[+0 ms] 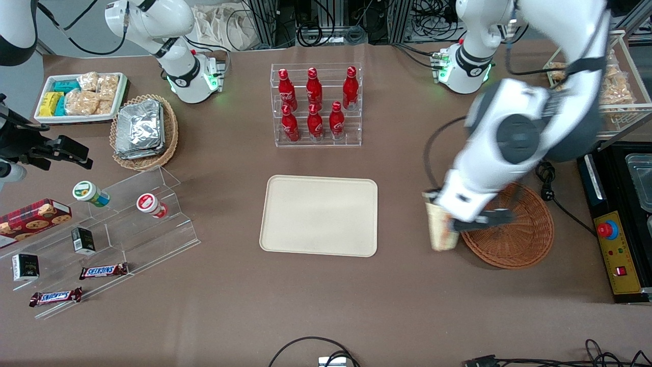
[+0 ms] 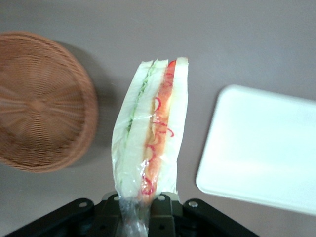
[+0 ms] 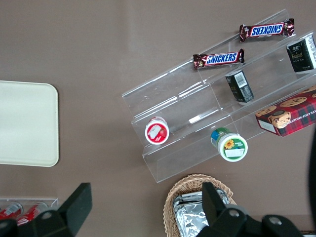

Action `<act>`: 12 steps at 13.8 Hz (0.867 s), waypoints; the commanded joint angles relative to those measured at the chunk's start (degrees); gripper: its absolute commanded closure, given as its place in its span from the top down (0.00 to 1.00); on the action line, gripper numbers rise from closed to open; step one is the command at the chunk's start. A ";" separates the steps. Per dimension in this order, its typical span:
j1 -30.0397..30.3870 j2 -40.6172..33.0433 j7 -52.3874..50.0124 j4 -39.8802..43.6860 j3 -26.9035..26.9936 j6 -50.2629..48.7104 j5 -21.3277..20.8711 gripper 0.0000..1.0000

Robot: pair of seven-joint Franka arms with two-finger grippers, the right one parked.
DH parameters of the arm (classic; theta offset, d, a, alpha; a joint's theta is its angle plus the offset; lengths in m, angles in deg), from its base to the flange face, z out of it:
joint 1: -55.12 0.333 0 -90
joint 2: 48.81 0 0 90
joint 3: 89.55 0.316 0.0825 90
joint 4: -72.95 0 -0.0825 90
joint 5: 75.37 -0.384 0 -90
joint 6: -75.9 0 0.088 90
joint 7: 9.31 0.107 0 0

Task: Place sandwich from basket to tray
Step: 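Carry the sandwich with the left gripper over to the cream tray, then lower the sandwich onto the tray and open the left gripper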

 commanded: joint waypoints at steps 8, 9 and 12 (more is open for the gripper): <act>-12.06 18.92 -5.90 4.34 0.53 13.01 -5.81 0.00; -12.14 19.00 -6.95 4.33 0.53 13.19 -5.90 0.00; -12.23 20.23 -8.19 3.98 0.62 15.47 -6.25 0.00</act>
